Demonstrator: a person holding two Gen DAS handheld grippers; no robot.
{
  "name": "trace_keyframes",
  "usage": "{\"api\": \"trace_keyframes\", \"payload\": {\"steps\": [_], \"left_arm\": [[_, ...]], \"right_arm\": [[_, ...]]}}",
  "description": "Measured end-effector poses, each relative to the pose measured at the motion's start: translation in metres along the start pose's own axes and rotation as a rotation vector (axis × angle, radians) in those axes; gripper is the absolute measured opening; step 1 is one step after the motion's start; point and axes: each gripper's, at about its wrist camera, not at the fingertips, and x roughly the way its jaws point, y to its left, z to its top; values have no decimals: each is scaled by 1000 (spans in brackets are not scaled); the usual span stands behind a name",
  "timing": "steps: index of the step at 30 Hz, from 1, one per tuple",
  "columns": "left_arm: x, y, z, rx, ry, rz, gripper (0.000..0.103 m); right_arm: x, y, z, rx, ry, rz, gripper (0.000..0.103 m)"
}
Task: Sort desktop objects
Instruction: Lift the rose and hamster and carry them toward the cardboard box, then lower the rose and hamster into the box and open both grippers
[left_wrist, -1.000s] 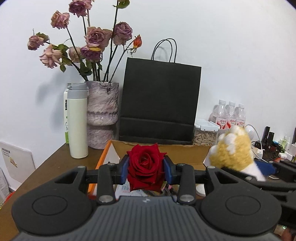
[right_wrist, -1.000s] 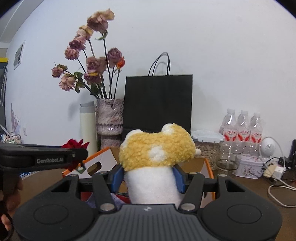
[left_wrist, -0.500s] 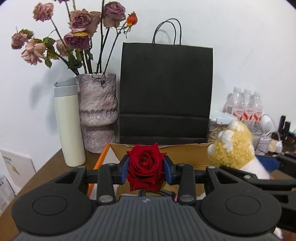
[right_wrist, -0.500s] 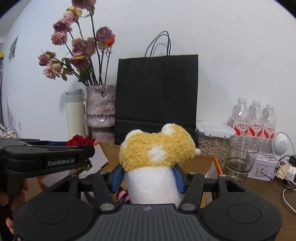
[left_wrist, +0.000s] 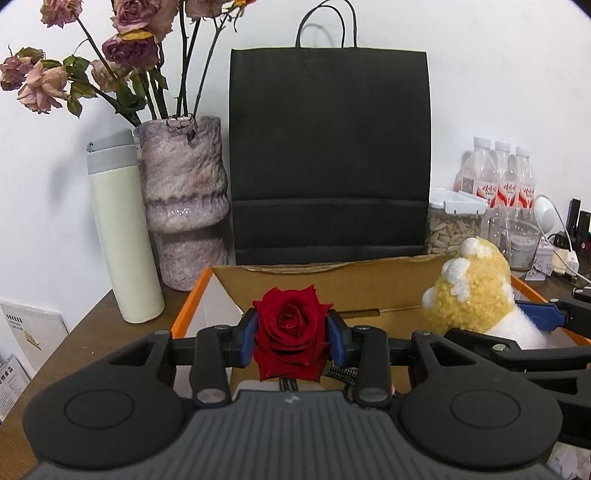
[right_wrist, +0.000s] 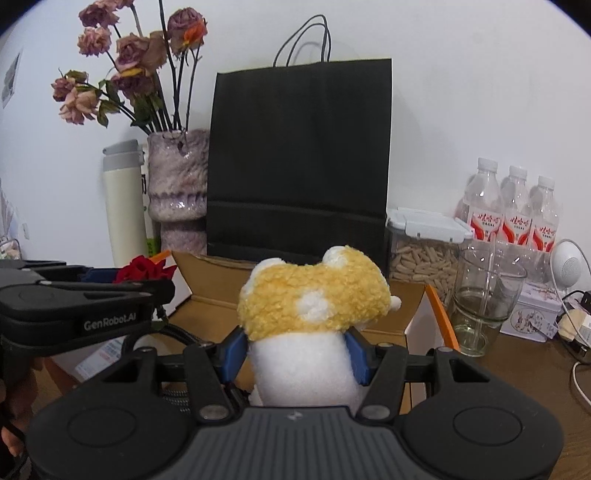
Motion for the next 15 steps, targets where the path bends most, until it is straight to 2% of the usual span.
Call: {"api": "trace_keyframes", "payload": {"steps": [10,13,14,15], "left_arm": [[1,-2,-4,12,5,6,45],[-3,-1,-4,1,-9,18,62],[-4,-1,-4,-4,-16,29,80],[-5,-1,-4,-6,-25,39,93]], "right_arm": [[3,1,-6,-5,24,7,56],[3,2,-7,-4,28,7,63],[2,2,-8,-5,26,3,67],[1,3,-8,-7,21,-1,78]]}}
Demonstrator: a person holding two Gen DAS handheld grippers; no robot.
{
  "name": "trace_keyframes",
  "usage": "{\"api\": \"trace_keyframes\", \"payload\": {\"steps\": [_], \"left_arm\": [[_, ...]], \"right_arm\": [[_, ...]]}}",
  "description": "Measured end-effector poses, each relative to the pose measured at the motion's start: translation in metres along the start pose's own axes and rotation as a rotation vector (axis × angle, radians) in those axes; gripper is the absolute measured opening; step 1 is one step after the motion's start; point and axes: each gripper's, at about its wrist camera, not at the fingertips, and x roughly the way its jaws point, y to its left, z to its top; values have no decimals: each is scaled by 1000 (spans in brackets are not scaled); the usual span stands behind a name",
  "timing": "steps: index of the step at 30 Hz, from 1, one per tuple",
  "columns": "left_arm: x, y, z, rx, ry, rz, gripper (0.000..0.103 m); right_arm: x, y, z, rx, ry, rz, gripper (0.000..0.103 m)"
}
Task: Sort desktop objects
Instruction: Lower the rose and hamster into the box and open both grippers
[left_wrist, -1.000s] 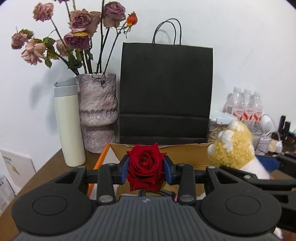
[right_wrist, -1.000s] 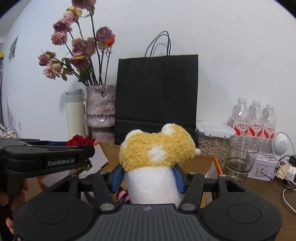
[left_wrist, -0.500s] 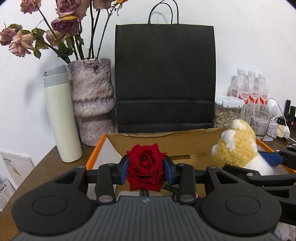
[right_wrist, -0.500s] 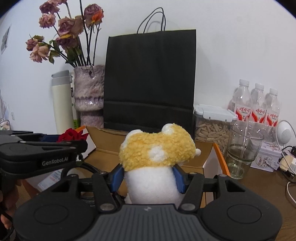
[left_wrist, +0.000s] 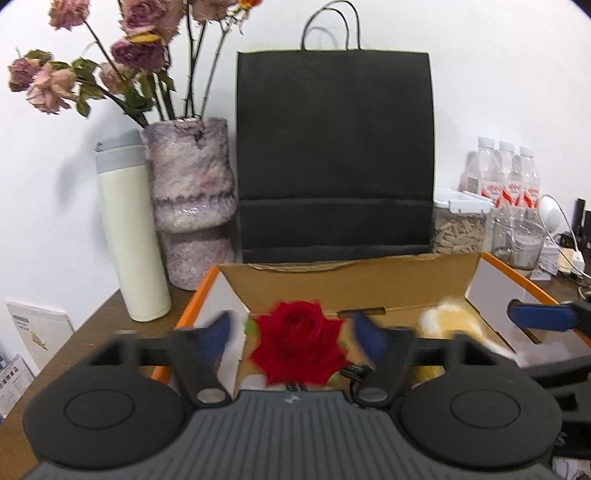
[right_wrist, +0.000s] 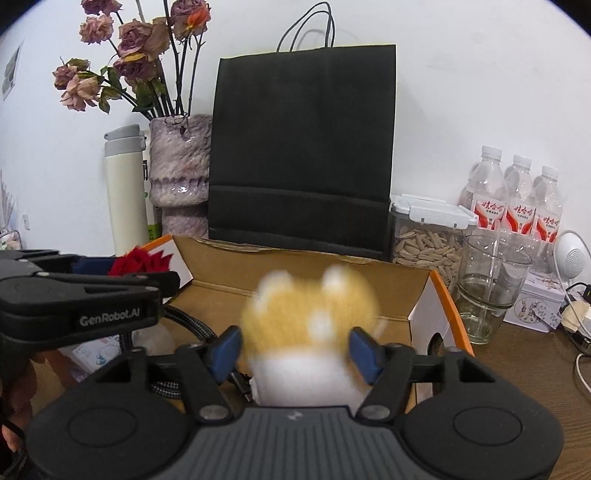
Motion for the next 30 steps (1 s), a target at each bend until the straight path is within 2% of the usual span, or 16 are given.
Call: {"api": "trace_keyframes", "payload": {"steps": [1,2,5,16,30], "left_arm": [[-1,0,0,-2,-13,11,98],[-3,0,0,-5,-27,21,103],[-7,1,-1,-16,-59,23,103],[-6,0,-1,-18,-59,43,103],[-22,2,0,-41,-108,51,103]], "right_arm": [[-2,0,0,-1,-9,-6,89],[-4,1,0,-3,-19,-11,92],[-7,3,1,-12,-34,-17,102],[-7,7,-1,-22,-25,-15,103],[-13,10,0,-33,-35,-17,103]]}}
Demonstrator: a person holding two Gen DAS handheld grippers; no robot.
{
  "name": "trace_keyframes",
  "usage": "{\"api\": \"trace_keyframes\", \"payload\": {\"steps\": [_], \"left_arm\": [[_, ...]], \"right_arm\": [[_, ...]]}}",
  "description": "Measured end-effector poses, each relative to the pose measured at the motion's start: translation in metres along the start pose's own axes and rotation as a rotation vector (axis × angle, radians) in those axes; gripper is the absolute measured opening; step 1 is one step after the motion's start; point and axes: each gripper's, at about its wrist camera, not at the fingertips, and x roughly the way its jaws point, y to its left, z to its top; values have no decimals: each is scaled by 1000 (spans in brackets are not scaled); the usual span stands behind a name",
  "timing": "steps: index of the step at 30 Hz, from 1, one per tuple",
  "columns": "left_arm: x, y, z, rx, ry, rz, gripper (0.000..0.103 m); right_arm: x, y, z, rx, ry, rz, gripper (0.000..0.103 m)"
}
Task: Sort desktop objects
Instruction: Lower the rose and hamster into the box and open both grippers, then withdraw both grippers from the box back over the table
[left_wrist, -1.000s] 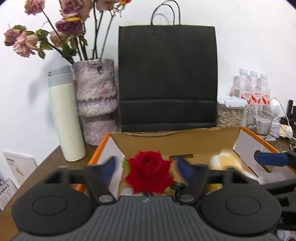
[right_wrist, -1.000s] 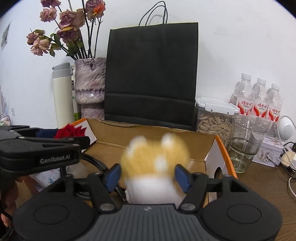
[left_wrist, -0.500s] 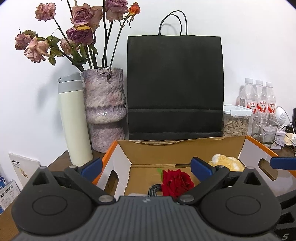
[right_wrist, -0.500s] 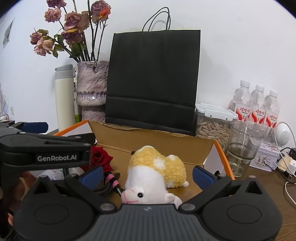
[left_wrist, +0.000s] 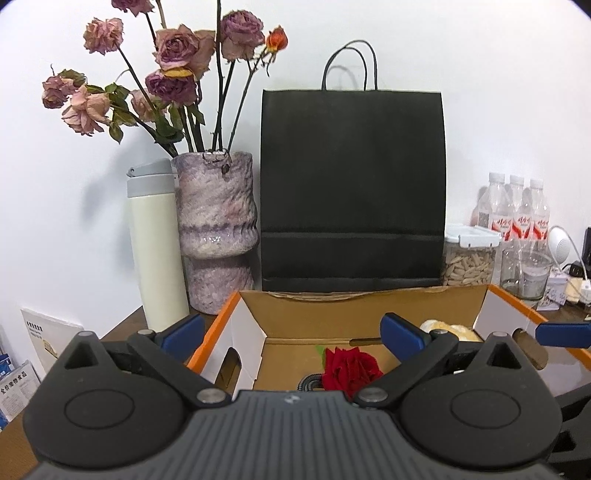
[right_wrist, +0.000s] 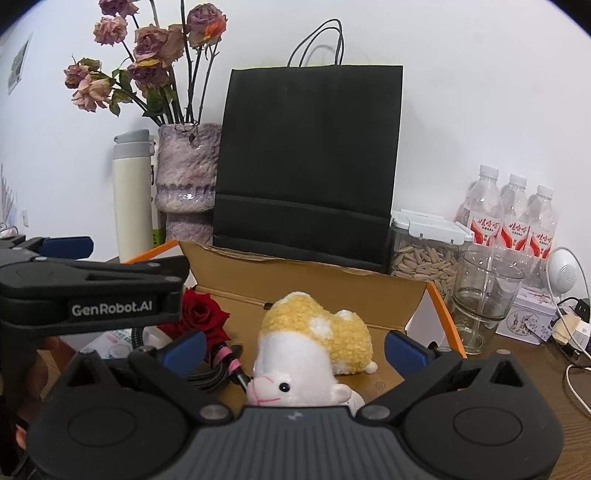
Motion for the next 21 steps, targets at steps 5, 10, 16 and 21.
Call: {"api": "trace_keyframes", "payload": {"steps": [5,10,16,21], "left_arm": [[-14,3,2,-15,-25,5,103],[-29,6,-2,-30,-30,14,103],[-53,6,-9,-47,-37,14,103],[-72,5,-16,-53,-37,19,103]], "right_arm": [[-9,2,2,3,-15,0,103],[-24,3,1,7,-38,-12,103],[-42,3,-4,24,-43,-19,103],[-59,4,-11,26,-49,-28,103]]}}
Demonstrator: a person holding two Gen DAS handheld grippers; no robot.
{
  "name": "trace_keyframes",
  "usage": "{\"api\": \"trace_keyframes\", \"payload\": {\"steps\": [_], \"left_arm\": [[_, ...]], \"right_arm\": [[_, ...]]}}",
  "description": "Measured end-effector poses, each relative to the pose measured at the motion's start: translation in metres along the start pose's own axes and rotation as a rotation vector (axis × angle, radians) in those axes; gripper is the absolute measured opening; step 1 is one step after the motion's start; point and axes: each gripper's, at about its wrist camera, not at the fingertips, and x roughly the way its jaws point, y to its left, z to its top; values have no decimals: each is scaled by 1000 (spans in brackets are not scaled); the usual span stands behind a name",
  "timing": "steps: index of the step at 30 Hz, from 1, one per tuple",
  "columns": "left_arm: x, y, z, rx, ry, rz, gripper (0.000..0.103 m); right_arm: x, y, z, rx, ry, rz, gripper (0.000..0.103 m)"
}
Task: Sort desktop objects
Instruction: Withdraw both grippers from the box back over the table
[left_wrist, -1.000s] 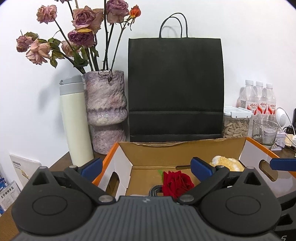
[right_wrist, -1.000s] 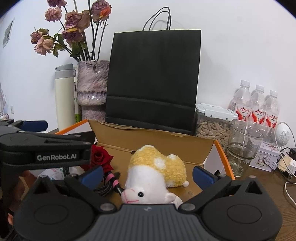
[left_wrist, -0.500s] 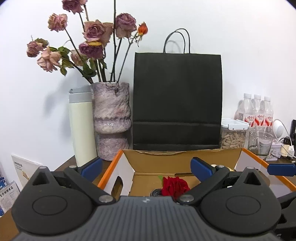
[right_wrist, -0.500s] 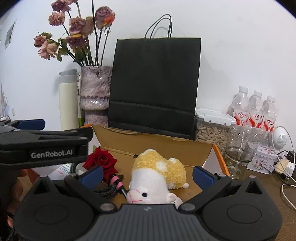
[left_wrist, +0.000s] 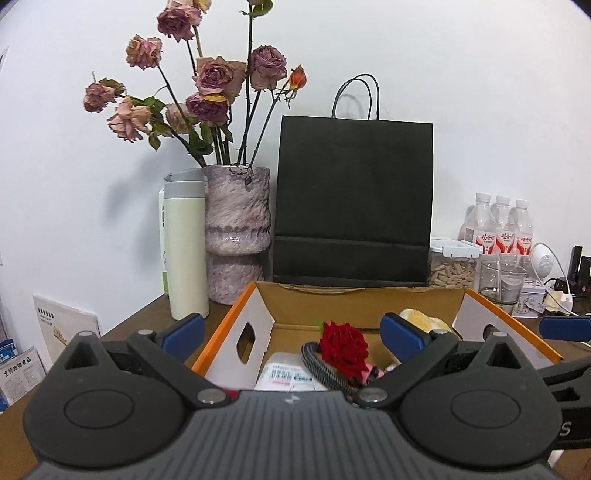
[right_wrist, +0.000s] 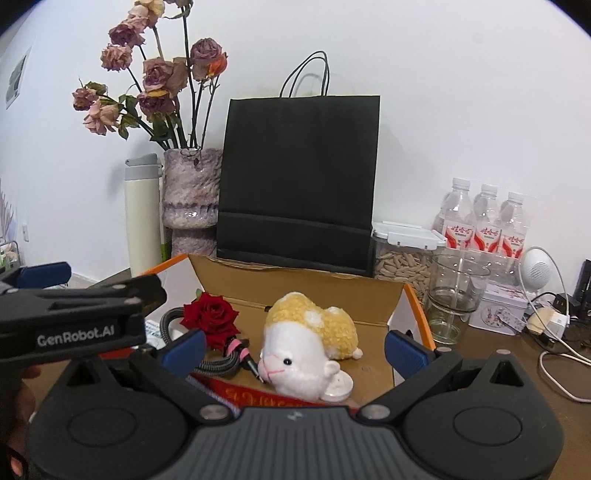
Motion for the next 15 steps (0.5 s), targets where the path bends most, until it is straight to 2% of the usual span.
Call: {"api": "trace_keyframes", "payload": {"steps": [15], "left_arm": [[-44,0,-20,23,13,3,103]], "right_arm": [[-48,4,-31,-18,11,-22,103]]}}
